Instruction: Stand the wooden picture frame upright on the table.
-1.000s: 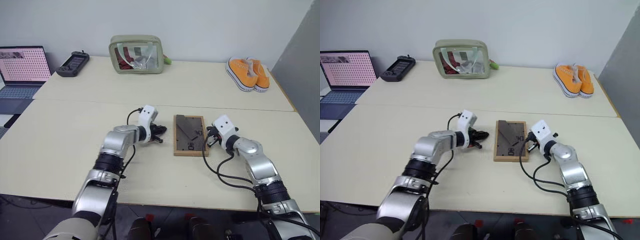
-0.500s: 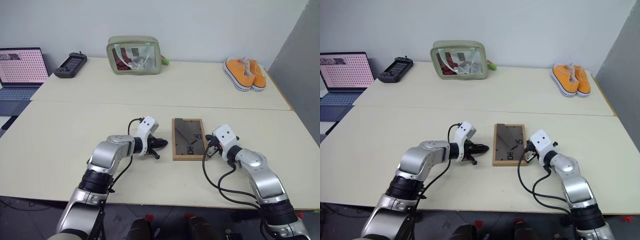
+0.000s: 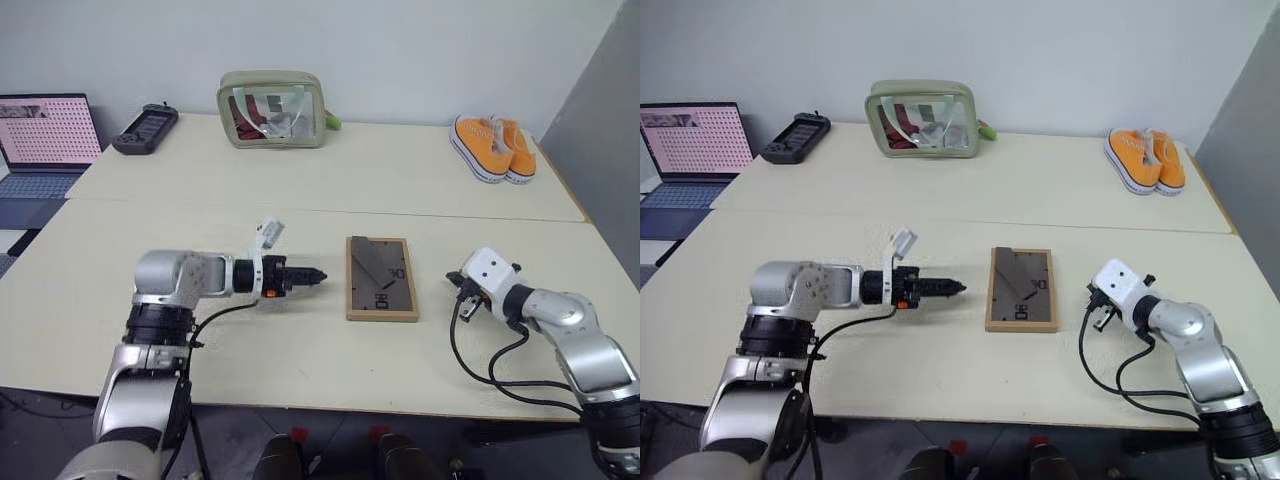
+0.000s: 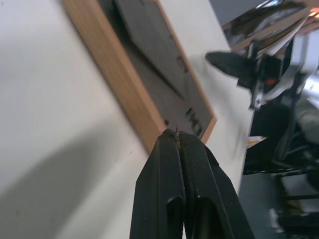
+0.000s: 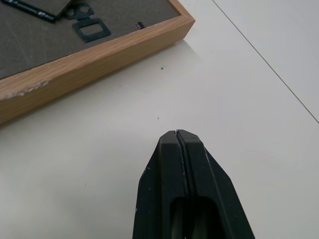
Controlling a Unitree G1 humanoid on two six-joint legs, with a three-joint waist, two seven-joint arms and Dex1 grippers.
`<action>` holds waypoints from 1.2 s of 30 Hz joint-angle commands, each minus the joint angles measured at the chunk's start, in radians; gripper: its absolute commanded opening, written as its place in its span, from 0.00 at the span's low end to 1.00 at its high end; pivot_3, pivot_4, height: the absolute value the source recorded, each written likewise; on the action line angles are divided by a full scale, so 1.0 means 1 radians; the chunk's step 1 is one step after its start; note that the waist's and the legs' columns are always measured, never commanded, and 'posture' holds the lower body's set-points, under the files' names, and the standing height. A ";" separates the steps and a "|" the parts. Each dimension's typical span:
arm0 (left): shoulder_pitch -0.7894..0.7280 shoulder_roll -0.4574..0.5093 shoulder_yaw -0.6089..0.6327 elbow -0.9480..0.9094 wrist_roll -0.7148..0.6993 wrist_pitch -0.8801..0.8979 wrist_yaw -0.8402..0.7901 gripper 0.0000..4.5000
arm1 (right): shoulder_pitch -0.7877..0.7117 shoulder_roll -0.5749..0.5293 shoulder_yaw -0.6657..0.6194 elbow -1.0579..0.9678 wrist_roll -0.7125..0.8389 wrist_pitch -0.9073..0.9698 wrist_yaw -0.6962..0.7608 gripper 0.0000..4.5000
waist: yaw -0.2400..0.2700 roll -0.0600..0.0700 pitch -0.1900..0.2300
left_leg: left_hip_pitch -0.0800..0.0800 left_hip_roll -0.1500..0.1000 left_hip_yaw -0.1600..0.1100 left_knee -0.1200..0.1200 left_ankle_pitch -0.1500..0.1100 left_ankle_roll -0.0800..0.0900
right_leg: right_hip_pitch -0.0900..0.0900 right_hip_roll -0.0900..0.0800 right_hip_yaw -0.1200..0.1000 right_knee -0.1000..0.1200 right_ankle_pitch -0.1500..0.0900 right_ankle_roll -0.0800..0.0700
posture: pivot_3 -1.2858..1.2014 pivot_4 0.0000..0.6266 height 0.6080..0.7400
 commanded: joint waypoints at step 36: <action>-0.128 -0.093 -0.202 0.341 0.072 0.016 -0.076 0.75 | -0.023 0.177 0.097 0.032 -0.040 -0.032 -0.105 0.00 | 0.007 0.001 -0.001 | 0.000 -0.001 -0.001 0.001 0.000 0.000 | 0.001 0.000 0.000 0.001 0.000 0.000 | 0.52 0.24 1.00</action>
